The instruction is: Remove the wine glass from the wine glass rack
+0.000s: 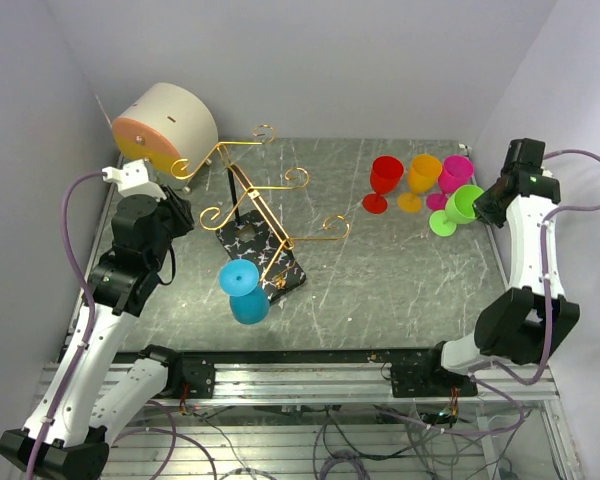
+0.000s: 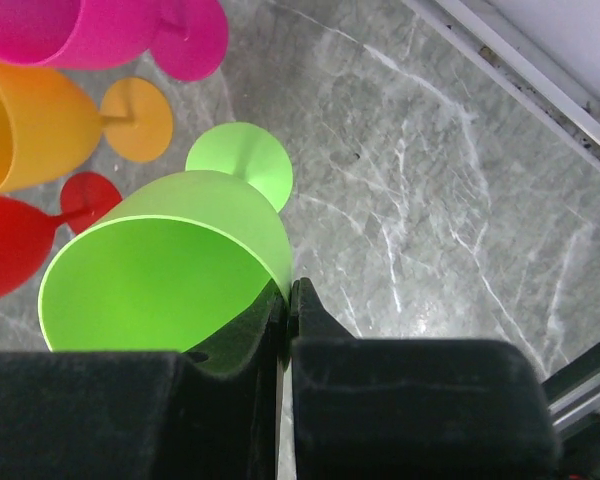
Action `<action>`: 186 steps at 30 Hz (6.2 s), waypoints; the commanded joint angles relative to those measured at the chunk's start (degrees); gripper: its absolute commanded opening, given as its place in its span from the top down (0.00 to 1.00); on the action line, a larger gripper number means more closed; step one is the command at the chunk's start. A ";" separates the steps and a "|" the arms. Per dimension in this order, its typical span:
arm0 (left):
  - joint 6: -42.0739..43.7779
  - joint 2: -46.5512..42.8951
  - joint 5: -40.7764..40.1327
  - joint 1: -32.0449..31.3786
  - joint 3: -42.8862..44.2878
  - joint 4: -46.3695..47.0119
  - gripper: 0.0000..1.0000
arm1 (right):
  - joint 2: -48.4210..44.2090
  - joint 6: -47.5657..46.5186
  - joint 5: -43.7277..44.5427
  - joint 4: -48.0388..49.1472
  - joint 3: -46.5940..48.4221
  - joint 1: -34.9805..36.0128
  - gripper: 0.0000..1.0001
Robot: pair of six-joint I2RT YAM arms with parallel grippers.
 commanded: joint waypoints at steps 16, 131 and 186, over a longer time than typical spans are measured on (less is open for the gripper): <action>0.34 -0.47 -1.66 -0.21 -0.97 0.16 0.61 | 13.10 8.71 7.36 6.15 3.51 -0.78 1.00; 0.16 -4.12 -4.82 0.19 -3.67 0.78 0.62 | 3.33 0.69 -28.14 29.37 2.92 79.31 0.99; 0.12 -4.74 -5.09 0.15 -3.71 0.51 0.62 | -3.82 15.90 -34.42 53.49 -11.83 72.57 1.00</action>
